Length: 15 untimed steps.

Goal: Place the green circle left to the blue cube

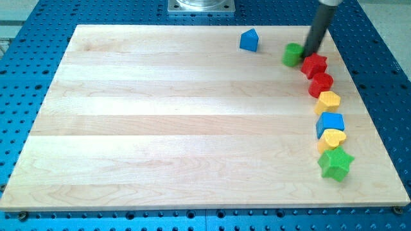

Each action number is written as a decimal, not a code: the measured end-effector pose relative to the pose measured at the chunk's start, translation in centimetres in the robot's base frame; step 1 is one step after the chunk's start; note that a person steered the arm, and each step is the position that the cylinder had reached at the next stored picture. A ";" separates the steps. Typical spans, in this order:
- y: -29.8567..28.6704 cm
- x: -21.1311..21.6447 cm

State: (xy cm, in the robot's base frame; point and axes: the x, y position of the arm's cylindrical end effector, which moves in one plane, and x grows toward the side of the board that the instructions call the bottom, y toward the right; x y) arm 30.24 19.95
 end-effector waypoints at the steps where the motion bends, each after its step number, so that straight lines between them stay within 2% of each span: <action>1: -8.3 -0.1; 2: -13.5 1.3; 3: -12.7 7.7; 4: -16.7 4.6; 5: -16.7 0.8; 6: -15.1 1.4; 7: -14.0 -0.2; 9: -16.0 -0.5; 10: -18.0 2.7; 12: -19.4 0.2; 15: -19.6 0.1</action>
State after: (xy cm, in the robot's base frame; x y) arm 30.36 0.39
